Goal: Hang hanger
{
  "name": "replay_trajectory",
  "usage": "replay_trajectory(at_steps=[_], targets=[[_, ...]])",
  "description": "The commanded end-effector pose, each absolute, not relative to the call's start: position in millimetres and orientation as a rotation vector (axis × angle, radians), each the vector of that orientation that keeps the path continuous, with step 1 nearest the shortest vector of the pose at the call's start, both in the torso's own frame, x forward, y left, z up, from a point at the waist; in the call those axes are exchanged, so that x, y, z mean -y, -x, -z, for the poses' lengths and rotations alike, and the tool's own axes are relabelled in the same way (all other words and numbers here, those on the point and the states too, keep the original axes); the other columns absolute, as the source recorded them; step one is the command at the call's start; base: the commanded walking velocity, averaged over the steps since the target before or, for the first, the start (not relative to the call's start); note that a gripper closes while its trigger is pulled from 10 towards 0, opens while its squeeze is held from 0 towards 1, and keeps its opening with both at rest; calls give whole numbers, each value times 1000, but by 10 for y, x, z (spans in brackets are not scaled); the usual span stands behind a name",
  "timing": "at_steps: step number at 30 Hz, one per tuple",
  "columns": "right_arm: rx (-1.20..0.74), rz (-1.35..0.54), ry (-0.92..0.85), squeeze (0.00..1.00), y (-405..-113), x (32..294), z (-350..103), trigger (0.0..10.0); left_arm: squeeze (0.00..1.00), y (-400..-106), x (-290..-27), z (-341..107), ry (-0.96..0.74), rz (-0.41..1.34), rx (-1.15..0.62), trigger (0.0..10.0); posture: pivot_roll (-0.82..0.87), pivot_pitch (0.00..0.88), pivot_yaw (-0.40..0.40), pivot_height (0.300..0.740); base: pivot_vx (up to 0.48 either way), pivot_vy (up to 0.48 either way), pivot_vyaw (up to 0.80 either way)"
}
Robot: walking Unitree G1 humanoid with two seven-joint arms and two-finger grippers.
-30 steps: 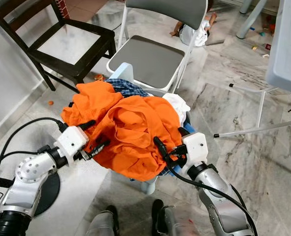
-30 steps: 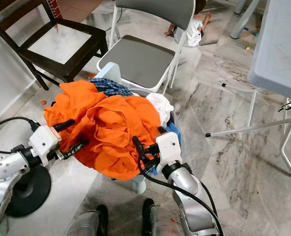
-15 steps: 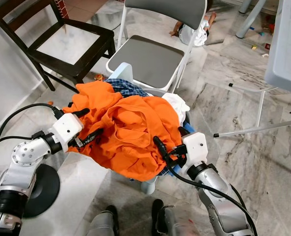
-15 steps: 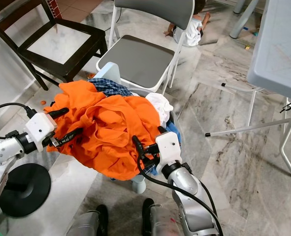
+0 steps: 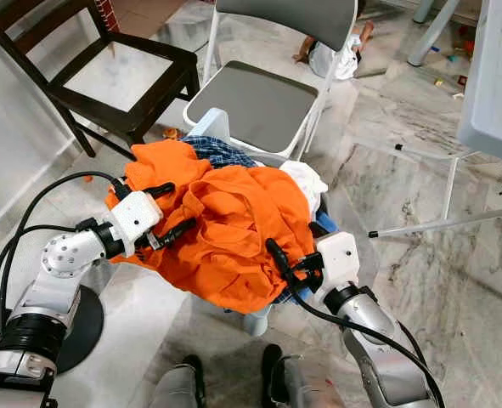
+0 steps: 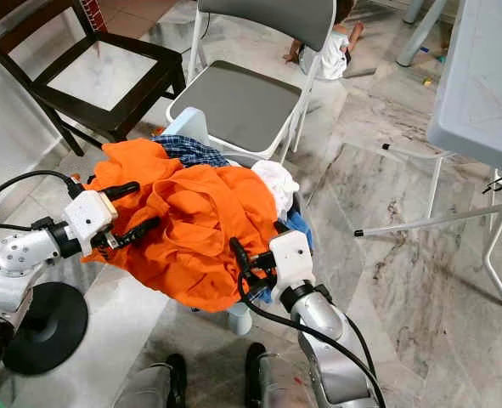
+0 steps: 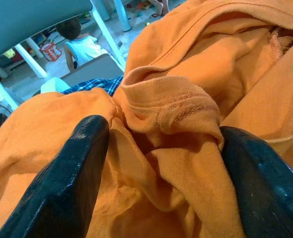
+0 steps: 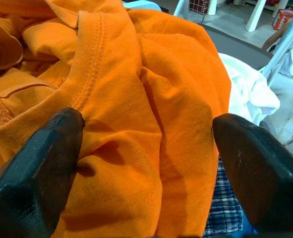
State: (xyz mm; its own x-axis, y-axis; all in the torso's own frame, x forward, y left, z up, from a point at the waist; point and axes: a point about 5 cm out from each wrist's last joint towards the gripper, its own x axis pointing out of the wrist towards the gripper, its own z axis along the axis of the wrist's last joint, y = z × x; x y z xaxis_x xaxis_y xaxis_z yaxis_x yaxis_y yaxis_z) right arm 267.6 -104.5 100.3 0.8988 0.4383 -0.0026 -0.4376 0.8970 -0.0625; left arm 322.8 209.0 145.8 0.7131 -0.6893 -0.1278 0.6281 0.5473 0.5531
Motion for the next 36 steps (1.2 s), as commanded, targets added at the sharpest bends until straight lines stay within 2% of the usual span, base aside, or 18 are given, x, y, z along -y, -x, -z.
replay_trajectory(at_steps=[1, 19, 20, 21, 23, 36], targets=[[-2, -449, 63, 0, -2634, 1056, -966, 10000, 0, -3195, -2105, -1440, -616, 795, 91, 10000, 24, 298, -23, 740, 0, 0, 0], [-14, -451, 62, 0, -2620, 1045, -937, 10000, 0, -3180, -2026, -1445, -536, 840, 70, 10000, 25, 305, -21, 740, 0, 0, 0], [-15, -448, 62, 0, -2616, 1047, -935, 10000, 0, -3179, -2034, -1426, -531, 841, 64, 8392, 20, 306, -17, 740, 0, 0, 0], [-16, -446, 62, 0, -2614, 1050, -933, 10000, 0, -3180, -2035, -1422, -525, 840, 63, 3608, 20, 306, -17, 740, 0, 0, 0], [-17, -443, 62, 0, -2611, 1056, -930, 10000, 0, -3190, -2032, -1425, -517, 834, 67, 0, 20, 306, -17, 740, 0, 0, 0], [-16, -439, 67, 0, -2614, 1050, -929, 10000, 0, -3226, -2035, -1471, -492, 817, 94, 0, 20, 306, -14, 740, 0, 0, 0]])
